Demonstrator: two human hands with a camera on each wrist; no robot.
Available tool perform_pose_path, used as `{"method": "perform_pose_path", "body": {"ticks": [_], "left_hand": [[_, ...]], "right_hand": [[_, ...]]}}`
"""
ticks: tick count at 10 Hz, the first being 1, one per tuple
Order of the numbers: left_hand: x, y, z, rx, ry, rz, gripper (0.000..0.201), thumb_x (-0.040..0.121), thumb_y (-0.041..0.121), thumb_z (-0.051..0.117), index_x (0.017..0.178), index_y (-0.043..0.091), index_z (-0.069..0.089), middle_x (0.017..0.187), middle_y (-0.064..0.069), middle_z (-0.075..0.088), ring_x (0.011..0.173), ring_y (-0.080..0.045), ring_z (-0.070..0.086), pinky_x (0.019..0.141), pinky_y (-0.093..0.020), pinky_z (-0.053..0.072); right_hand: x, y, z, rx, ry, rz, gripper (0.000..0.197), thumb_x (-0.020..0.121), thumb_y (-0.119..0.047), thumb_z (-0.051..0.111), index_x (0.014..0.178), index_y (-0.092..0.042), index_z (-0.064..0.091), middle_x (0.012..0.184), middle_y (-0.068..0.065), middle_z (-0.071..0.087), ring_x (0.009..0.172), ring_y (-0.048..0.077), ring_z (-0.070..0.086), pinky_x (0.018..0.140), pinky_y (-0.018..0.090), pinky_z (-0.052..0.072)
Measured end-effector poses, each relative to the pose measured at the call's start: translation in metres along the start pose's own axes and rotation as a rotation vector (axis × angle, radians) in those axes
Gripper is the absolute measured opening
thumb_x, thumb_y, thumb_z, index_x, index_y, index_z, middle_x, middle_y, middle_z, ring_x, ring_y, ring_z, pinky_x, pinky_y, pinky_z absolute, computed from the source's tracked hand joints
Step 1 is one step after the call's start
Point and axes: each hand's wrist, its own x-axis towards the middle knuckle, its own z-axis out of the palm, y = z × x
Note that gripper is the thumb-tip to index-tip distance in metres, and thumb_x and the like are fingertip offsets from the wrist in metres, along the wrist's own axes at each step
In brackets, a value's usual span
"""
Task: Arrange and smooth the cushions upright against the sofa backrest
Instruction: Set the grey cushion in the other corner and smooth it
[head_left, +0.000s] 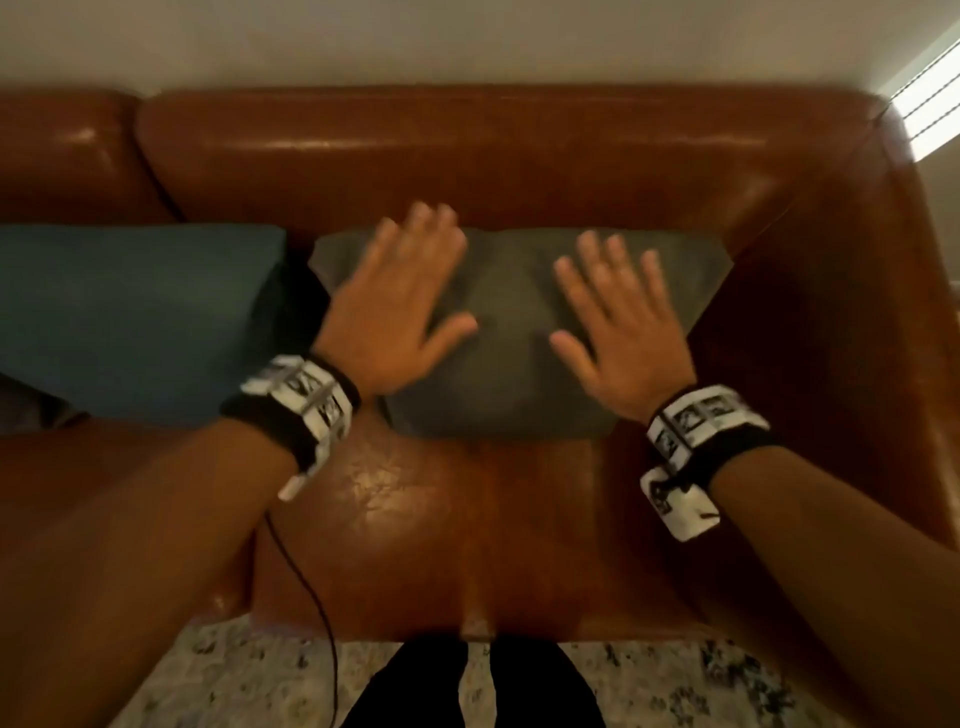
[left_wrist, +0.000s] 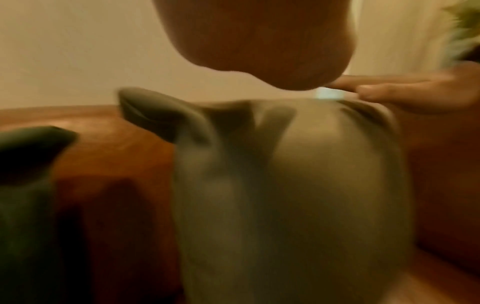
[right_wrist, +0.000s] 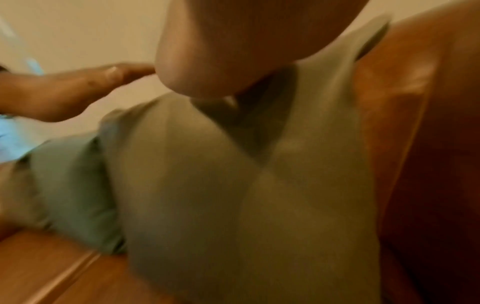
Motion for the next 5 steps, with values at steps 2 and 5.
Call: {"method": "perform_pose_path", "body": {"ticks": [2,5], "left_hand": [[-0.050,0.016,0.050,0.195,-0.077,0.100,0.083,0.104,0.060,0.041,0.165,0.012,0.013,0.172,-0.011,0.010,0.160,-0.030,0.011,0.130,-0.048,0.012],[-0.129,-0.030,0.032,-0.020,-0.166,-0.352,0.085,0.103,0.063,0.022,0.165,0.009,0.003,0.173,-0.012,-0.004,0.161,-0.029,-0.001,0.130,-0.048,0.010]], "right_hand": [[-0.027,-0.002,0.021,-0.054,-0.058,0.084,0.074,0.105,-0.061,0.036,0.165,-0.023,0.018,0.173,0.006,0.011,0.160,0.028,0.012,0.127,0.057,0.010],[-0.062,0.049,-0.011,0.196,-0.047,0.665,0.078,0.106,-0.059,0.014,0.165,-0.009,0.002,0.172,0.015,-0.006,0.160,0.031,-0.007,0.128,0.058,0.000]]}}
